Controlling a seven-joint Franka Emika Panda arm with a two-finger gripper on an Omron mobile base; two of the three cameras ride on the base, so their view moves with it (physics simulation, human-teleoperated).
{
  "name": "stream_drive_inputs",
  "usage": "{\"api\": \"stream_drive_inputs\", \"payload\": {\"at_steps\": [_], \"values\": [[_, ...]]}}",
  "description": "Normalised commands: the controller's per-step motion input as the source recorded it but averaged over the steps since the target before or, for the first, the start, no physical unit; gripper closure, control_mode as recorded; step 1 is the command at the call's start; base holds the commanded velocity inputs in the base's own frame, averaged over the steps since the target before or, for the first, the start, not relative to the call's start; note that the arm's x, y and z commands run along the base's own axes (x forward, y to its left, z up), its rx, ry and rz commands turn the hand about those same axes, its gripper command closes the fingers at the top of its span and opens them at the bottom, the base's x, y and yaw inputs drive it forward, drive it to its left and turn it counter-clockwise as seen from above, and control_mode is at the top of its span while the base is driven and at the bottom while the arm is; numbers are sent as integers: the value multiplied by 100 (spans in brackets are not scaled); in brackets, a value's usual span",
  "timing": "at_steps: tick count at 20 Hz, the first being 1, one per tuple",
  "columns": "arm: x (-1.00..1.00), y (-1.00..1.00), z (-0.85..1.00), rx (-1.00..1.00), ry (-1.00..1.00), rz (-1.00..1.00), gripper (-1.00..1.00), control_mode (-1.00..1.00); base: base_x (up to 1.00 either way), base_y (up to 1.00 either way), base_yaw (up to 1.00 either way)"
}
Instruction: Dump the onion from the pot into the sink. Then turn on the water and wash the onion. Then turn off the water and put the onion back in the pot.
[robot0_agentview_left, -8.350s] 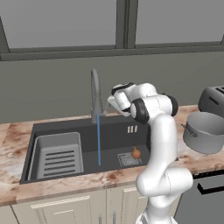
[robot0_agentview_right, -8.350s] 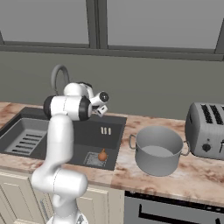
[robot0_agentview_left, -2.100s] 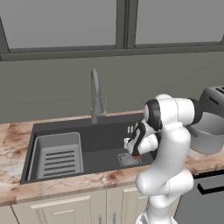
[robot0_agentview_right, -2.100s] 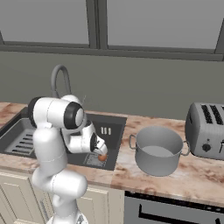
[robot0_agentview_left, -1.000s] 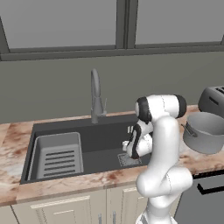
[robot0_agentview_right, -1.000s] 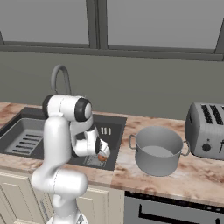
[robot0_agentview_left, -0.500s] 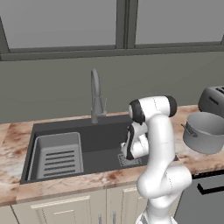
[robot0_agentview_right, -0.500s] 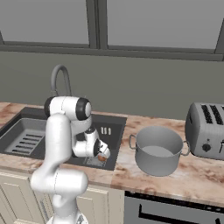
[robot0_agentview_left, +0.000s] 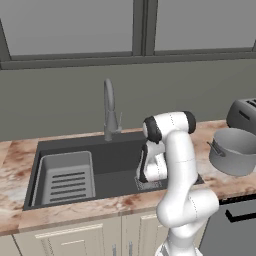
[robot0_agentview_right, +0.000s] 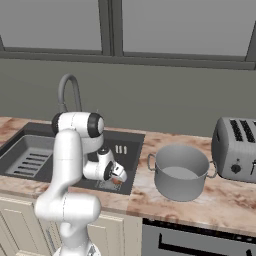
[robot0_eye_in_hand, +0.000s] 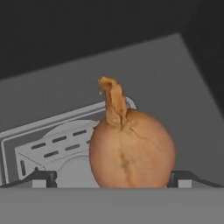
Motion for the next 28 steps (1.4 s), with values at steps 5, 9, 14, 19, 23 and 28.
{"api": "stream_drive_inputs", "payload": {"at_steps": [5, 9, 14, 19, 23, 28], "values": [[8, -18, -10, 0, 0, 0, -100, -100, 0, 0, 0], [7, -20, -10, 0, 0, 0, -100, -100, 0, 0, 0], [4, -14, -18, 0, 0, 0, -100, -100, 0, 0, 0], [0, -1, -30, 0, 4, 0, 100, -100, 0, 0, 0], [0, 0, -18, 0, 4, 0, 100, -100, 0, 0, 0], [0, 0, -2, 0, 0, 0, 100, -100, 0, 0, 0]]}}
